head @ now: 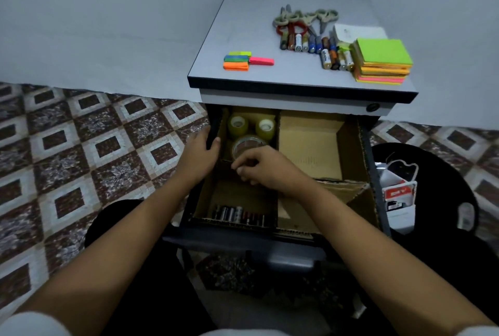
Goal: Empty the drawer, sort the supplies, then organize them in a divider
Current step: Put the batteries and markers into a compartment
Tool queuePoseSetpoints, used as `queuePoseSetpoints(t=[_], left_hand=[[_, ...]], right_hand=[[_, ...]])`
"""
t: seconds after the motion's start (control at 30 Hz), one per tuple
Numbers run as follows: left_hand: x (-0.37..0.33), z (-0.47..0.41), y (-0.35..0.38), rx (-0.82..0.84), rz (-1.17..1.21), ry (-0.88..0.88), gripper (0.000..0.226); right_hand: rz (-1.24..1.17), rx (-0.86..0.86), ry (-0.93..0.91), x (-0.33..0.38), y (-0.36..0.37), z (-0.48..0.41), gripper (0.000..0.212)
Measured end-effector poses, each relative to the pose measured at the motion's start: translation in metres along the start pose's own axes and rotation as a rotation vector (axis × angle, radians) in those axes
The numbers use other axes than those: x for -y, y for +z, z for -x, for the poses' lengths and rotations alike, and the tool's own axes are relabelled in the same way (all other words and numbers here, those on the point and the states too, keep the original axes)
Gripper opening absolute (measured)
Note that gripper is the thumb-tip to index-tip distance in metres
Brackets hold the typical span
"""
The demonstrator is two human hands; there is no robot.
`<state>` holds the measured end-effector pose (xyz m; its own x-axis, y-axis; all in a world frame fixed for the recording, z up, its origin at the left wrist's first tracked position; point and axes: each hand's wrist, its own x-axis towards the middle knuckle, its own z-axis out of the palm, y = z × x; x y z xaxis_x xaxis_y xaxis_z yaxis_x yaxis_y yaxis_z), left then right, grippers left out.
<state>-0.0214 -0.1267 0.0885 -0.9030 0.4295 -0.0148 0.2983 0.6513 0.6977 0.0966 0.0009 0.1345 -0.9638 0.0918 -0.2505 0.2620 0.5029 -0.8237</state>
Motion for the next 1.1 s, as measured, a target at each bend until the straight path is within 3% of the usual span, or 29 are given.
queuePoseSetpoints(t=[0.2,0.4,0.6,0.77,0.83,1.03,1.1], left_hand=[[-0.06,-0.004,-0.014,-0.258,0.009,0.261,0.031],[-0.135,-0.03,-0.02,-0.232,0.077,0.467,0.019],[-0.204,-0.068,-0.008,-0.028,0.007,0.379,0.021],[-0.238,-0.09,0.02,0.185,0.398,0.027,0.003],[-0.244,-0.097,0.031,0.2,0.425,-0.058,0.009],[-0.253,-0.105,0.042,0.257,0.316,-0.101,0.031],[-0.253,-0.11,0.04,0.298,0.289,-0.114,0.023]], right_hand=[[-0.11,-0.287,0.01,0.02,-0.074,0.009,0.011],[-0.076,-0.457,0.036,0.029,-0.14,0.008,0.012],[0.041,-0.613,0.07,0.034,-0.195,0.012,0.01],[0.144,-0.629,0.128,0.034,-0.226,0.013,0.012],[0.165,-0.617,0.14,0.034,-0.233,0.012,0.014],[0.241,-0.581,0.146,0.033,-0.241,0.0,0.019],[0.301,-0.569,0.154,0.033,-0.241,-0.006,0.021]])
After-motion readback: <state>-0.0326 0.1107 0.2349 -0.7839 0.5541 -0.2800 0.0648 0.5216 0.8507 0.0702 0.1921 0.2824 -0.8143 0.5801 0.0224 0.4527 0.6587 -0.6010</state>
